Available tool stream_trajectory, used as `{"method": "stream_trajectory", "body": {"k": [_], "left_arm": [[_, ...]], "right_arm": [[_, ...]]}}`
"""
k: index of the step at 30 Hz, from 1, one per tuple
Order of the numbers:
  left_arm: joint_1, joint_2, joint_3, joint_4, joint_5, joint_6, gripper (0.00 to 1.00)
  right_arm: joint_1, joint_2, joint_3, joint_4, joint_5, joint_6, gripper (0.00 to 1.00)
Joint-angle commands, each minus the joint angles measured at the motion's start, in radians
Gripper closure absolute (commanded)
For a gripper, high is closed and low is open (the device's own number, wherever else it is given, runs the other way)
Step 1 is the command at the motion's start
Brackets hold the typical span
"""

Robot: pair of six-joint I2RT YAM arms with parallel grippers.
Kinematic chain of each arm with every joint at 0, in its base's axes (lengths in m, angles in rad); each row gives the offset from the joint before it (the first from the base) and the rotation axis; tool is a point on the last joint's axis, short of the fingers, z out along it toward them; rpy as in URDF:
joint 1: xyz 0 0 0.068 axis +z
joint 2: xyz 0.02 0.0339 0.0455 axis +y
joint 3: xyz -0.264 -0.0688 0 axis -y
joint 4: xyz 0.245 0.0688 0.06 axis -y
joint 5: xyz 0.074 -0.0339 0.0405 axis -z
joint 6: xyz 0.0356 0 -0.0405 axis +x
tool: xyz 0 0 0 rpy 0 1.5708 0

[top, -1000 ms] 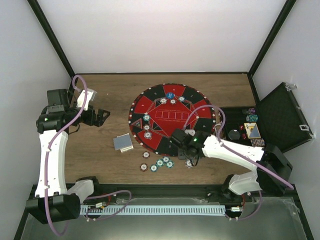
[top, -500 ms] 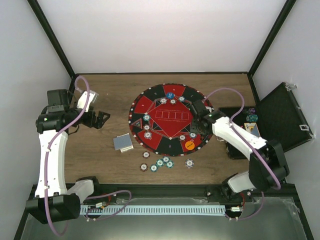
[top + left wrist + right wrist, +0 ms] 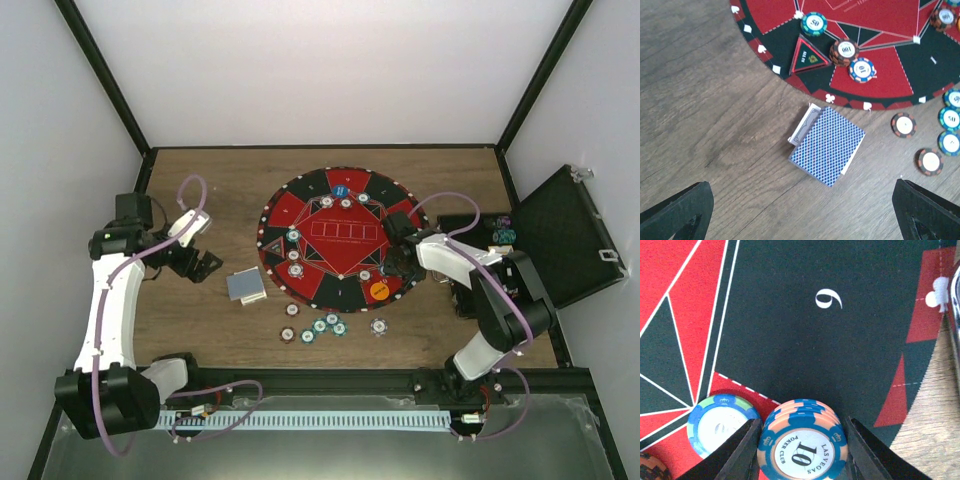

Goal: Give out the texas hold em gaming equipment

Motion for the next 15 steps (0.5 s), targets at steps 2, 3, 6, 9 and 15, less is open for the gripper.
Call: {"method": "stream_trajectory", "body": {"k": [2, 3, 6, 9, 15], "left_arm": [[0.003, 0.01, -0.038, -0.018, 0.007, 0.161, 0.0], [0.004, 0.009, -0.046, -0.018, 0.01, 0.178, 0.0], [0.004, 0.005, -0.06, -0.014, 0.012, 0.207, 0.0], [0.004, 0.001, -0.07, -0.02, 0.02, 0.235, 0.0], [0.004, -0.01, -0.12, -0.023, 0.048, 0.319, 0.0]], "right_arm": [[-0.01, 0.023, -0.005, 0.045, 0.004, 0.017, 0.72], [-0.01, 0.026, -0.006, 0.04, 0.009, 0.021, 0.71], [-0.009, 0.022, -0.015, 0.033, 0.024, 0.029, 0.67], [-0.009, 0.007, -0.021, 0.024, 0.029, 0.032, 0.54], [-0.009, -0.079, 0.019, -0.02, 0.032, 0.017, 0.27]]}}
